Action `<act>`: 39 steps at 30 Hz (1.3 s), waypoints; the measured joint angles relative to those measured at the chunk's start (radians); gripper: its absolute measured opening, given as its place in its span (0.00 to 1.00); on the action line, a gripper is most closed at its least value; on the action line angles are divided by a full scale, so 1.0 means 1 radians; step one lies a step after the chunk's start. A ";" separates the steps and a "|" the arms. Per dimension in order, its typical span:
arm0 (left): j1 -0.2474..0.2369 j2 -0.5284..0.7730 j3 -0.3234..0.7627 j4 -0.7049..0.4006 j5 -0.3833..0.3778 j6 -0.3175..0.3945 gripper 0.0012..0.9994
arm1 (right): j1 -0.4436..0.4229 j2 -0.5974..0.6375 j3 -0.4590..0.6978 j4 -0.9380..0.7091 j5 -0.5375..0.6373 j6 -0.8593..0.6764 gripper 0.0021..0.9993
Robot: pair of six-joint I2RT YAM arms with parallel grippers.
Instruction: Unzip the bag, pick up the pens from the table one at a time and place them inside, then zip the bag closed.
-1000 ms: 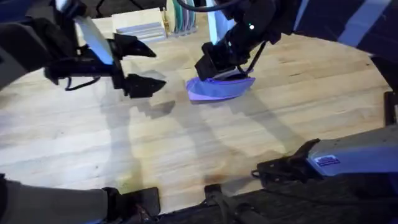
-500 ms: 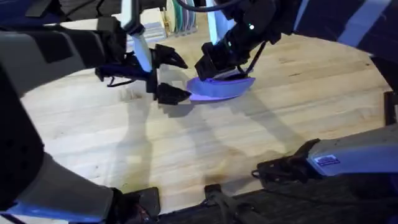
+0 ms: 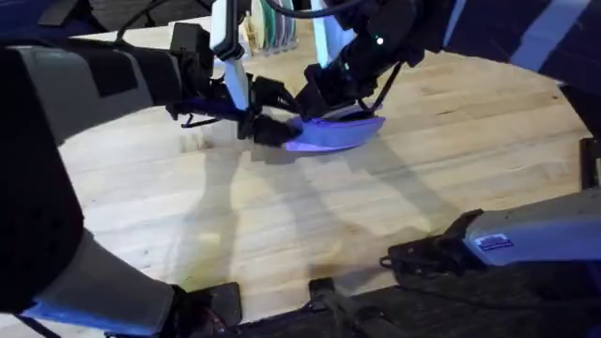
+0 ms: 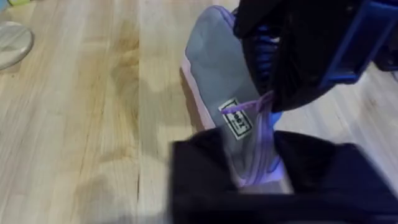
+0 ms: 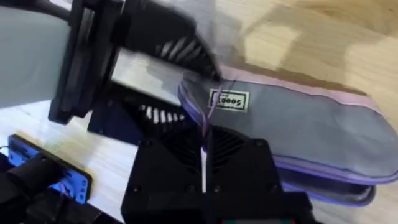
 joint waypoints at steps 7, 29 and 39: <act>-0.002 0.003 0.000 0.007 0.011 -0.033 0.04 | -0.002 0.000 0.000 0.010 0.014 -0.001 0.03; -0.054 0.003 0.014 0.030 0.074 -0.045 0.04 | -0.276 0.000 0.014 -0.130 -0.227 -0.105 0.03; -0.027 0.009 0.011 0.010 0.020 -0.045 0.04 | -0.520 -0.006 0.015 -0.162 -0.069 -0.170 0.03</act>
